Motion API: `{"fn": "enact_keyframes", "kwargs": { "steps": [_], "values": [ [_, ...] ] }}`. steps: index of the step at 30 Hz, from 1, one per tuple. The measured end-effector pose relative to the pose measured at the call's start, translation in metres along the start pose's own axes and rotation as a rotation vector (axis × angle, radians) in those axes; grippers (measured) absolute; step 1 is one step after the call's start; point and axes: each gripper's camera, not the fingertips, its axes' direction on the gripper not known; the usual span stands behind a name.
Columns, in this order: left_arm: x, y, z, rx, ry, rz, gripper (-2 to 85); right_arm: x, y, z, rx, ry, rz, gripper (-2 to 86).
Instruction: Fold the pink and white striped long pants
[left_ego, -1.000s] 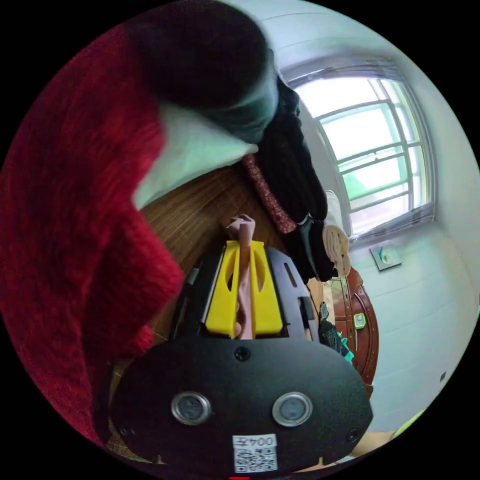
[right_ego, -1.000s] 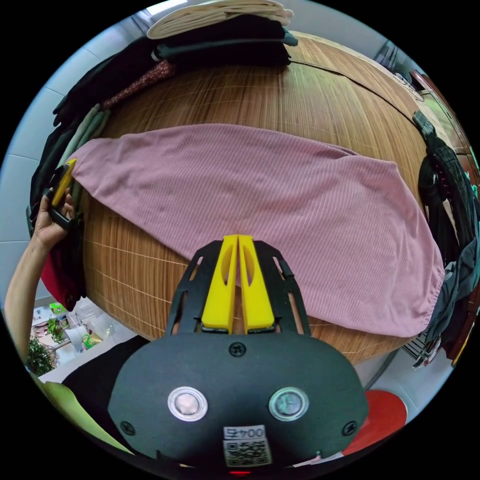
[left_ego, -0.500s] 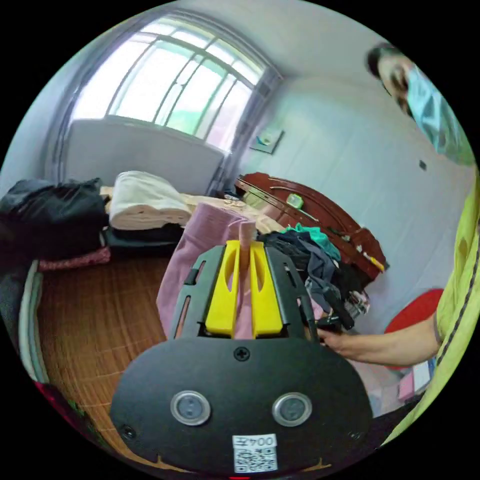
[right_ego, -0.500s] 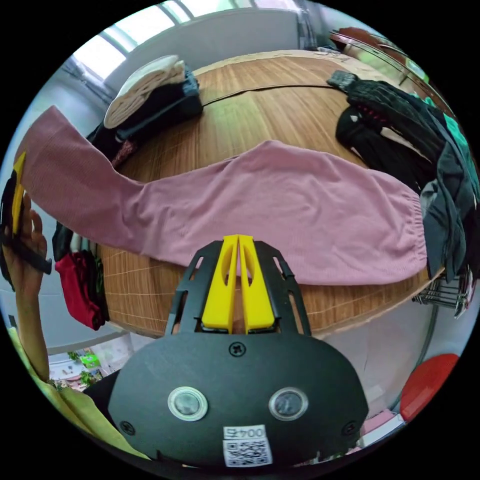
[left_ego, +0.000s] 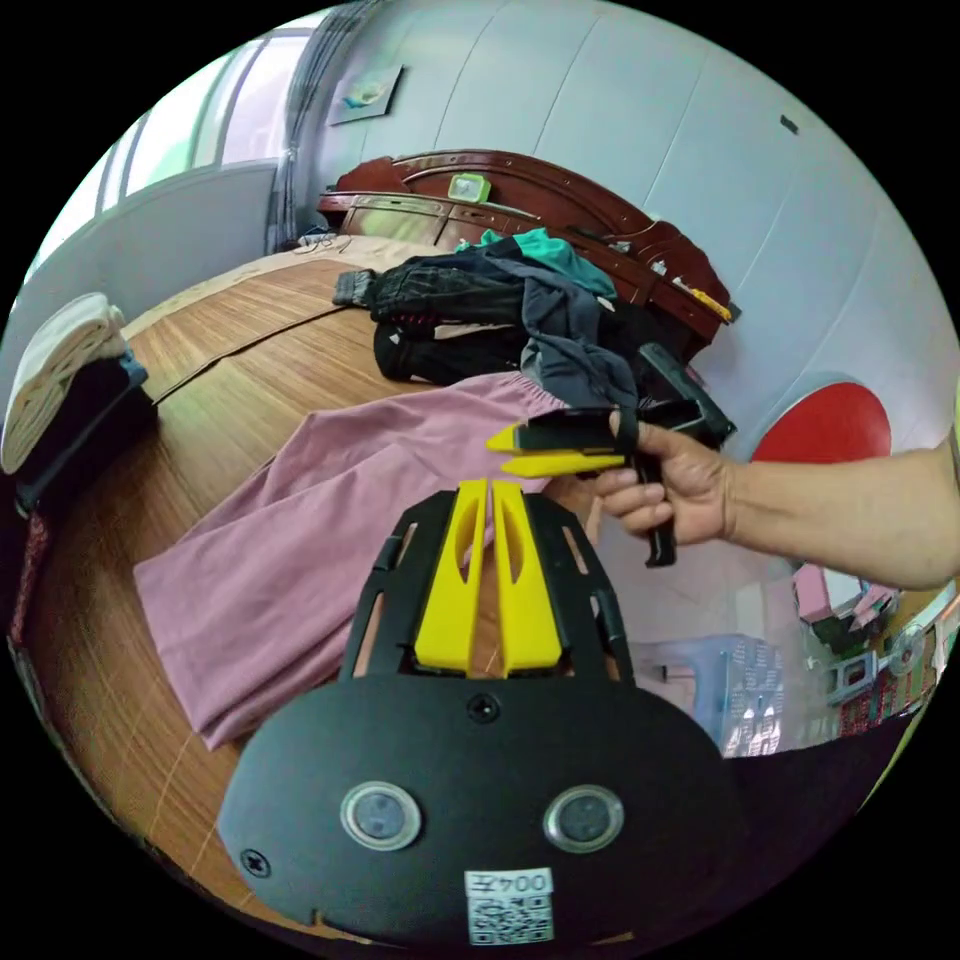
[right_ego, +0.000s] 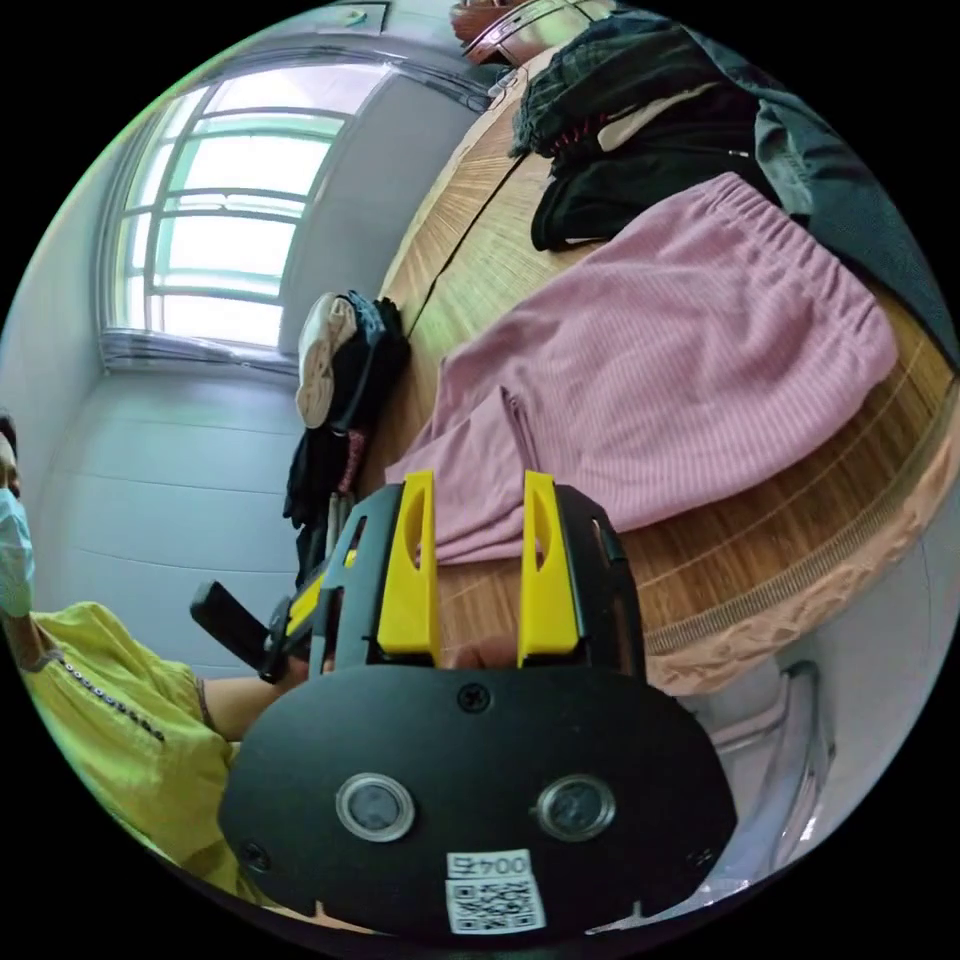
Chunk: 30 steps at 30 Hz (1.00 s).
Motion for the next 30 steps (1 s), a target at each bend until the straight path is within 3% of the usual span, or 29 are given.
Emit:
{"fn": "enact_keyframes", "kwargs": {
  "steps": [6,12,21,27,30],
  "values": [
    [-0.08,0.1,0.02,-0.203,-0.278,-0.146,1.2,0.014,-0.031,0.055,-0.137,0.061,-0.016,10.5],
    [-0.128,0.162,0.044,-0.264,-0.404,-0.217,1.9,-0.031,-0.033,0.088,-0.129,0.315,-0.153,8.4],
    [-0.132,0.219,0.099,-0.307,-0.473,0.099,3.2,-0.097,-0.059,0.154,-0.241,0.636,-0.279,1.4],
    [-0.148,0.259,0.101,-0.274,-0.557,0.065,5.3,-0.136,-0.062,0.172,-0.196,0.704,-0.256,4.1],
    [-0.158,0.277,0.108,-0.287,-0.559,0.113,5.5,-0.183,-0.072,0.193,-0.15,0.576,-0.403,6.7]
  ]
}}
